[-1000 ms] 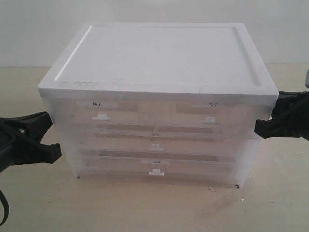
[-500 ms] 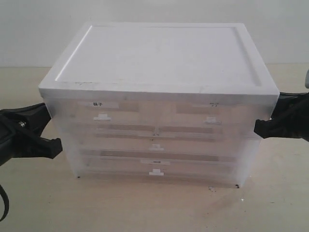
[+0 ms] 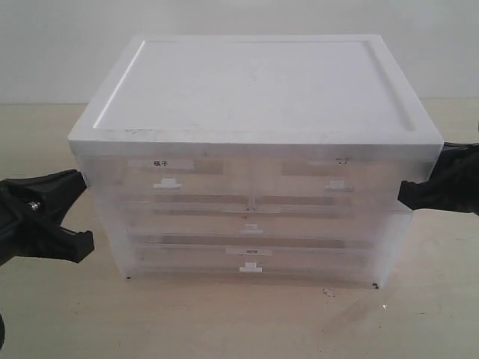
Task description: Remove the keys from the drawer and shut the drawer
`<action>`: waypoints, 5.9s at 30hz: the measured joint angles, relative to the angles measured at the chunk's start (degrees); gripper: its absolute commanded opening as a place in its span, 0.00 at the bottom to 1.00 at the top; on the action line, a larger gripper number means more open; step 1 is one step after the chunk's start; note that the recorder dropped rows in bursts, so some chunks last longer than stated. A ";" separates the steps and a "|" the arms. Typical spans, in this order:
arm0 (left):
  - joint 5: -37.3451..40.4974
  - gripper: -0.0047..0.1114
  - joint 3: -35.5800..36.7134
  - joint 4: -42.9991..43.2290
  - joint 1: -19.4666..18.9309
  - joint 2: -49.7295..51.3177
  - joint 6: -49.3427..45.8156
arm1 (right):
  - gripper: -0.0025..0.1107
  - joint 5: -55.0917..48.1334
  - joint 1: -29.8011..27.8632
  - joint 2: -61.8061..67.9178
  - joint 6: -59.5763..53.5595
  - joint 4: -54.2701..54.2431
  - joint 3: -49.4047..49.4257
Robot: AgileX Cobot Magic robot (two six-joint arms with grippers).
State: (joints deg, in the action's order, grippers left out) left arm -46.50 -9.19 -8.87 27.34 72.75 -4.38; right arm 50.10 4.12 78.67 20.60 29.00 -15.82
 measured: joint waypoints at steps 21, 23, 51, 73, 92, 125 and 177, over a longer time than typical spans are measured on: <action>8.03 0.08 4.86 6.66 0.00 -19.93 1.72 | 0.02 -15.57 0.45 -26.86 -4.21 -9.22 3.46; 9.02 0.08 5.22 16.60 0.02 -21.53 7.62 | 0.02 -15.75 0.45 -32.77 -2.96 -9.10 5.09; 7.53 0.08 -1.74 69.86 15.71 19.37 42.20 | 0.02 -25.10 0.45 -54.07 3.56 -8.86 7.88; 29.21 0.08 -11.77 56.82 27.01 21.44 42.20 | 0.02 -25.34 0.45 -54.07 3.92 -8.86 7.88; 30.99 0.08 -23.12 55.71 26.68 25.64 39.65 | 0.02 -25.91 0.45 -54.07 4.31 -8.45 7.88; 36.40 0.08 -25.31 50.01 31.51 30.93 40.29 | 0.02 -26.85 0.45 -54.07 4.95 -8.07 7.88; 39.69 0.08 -32.09 51.88 23.08 35.02 38.03 | 0.02 -27.57 0.45 -54.07 5.40 -7.96 7.88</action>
State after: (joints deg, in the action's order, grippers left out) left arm -6.81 -41.28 43.01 50.43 107.77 33.65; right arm 22.53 4.57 24.60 26.01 21.05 -7.94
